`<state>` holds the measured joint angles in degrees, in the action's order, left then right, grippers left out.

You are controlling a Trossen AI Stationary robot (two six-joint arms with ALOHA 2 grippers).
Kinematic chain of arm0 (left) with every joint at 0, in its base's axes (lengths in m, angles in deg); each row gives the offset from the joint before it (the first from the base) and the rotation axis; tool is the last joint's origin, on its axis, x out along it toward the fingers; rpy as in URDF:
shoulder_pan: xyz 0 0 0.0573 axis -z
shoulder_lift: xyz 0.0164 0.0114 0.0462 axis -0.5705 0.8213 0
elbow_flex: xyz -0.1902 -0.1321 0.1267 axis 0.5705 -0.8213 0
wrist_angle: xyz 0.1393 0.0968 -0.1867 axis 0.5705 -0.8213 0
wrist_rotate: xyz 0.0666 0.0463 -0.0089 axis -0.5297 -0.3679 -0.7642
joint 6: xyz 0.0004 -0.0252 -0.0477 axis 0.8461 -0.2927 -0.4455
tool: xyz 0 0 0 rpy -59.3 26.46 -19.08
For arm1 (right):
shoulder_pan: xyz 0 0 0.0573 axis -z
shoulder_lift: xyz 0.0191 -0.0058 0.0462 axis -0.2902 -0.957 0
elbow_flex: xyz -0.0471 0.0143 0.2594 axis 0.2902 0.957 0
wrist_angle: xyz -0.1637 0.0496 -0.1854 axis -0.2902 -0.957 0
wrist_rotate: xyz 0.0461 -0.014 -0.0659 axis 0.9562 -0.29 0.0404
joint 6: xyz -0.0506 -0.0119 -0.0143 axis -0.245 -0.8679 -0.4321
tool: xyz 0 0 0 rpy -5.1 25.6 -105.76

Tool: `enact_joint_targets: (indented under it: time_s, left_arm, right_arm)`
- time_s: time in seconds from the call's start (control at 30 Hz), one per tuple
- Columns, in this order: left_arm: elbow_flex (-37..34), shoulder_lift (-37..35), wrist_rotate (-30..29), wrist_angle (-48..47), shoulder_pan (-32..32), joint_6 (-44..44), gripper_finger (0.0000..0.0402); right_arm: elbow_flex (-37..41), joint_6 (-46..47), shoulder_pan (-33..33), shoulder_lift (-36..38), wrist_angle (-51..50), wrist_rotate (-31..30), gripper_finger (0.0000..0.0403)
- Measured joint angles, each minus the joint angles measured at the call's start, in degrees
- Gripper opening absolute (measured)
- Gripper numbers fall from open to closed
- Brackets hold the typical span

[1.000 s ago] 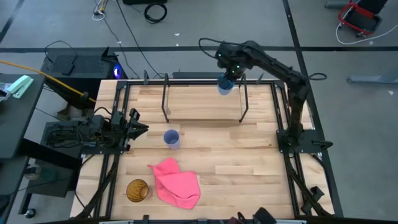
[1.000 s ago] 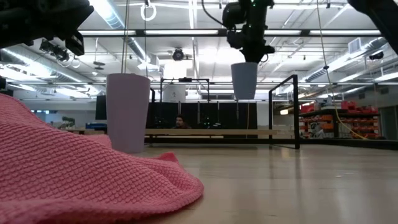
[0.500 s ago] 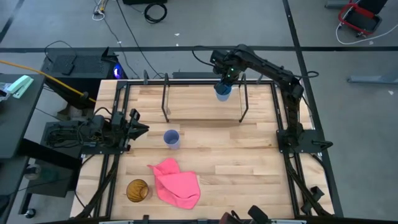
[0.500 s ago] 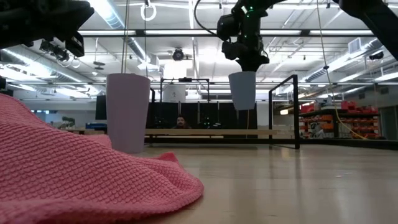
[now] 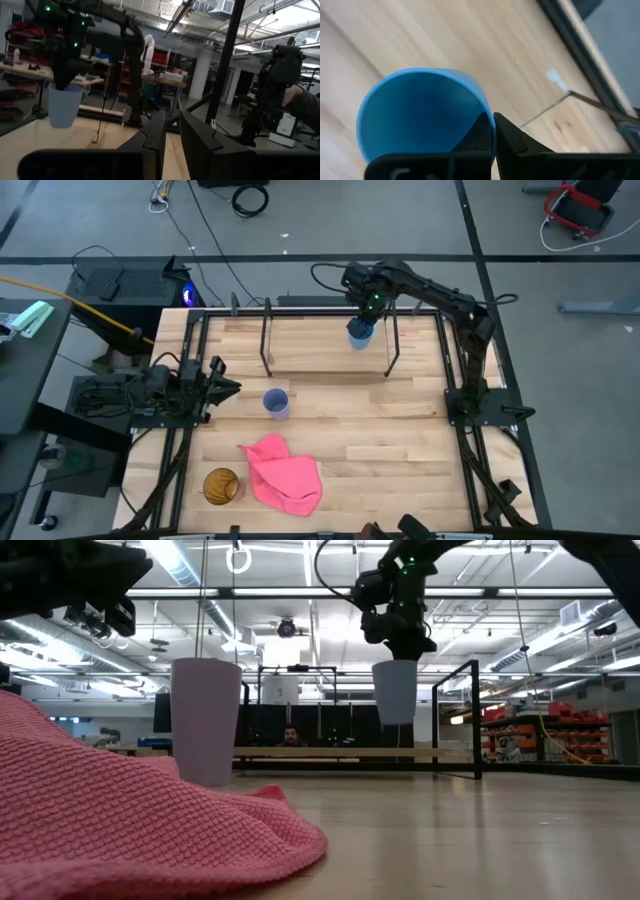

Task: Stack small to large cups/mugs on shelf
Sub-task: Put the blue cup on the shelf

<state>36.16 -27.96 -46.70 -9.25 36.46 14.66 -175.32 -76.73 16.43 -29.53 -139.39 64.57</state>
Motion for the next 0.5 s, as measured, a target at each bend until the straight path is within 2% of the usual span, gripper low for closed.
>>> enact_joint_targets:
  time_s: [0.1, 0.5]
  left_arm:
    - [0.0, 0.02, -0.01, -0.84, 0.01, -1.09, 0.0063]
    - [0.0, 0.02, -0.01, -0.8, 0.0, -1.22, 0.0063]
  right_arm:
    - [3.86, -0.22, 0.33, 2.65, 4.68, 0.35, 0.0005]
    - [13.79, -0.55, 2.43, 8.05, 10.26, -0.79, 0.0005]
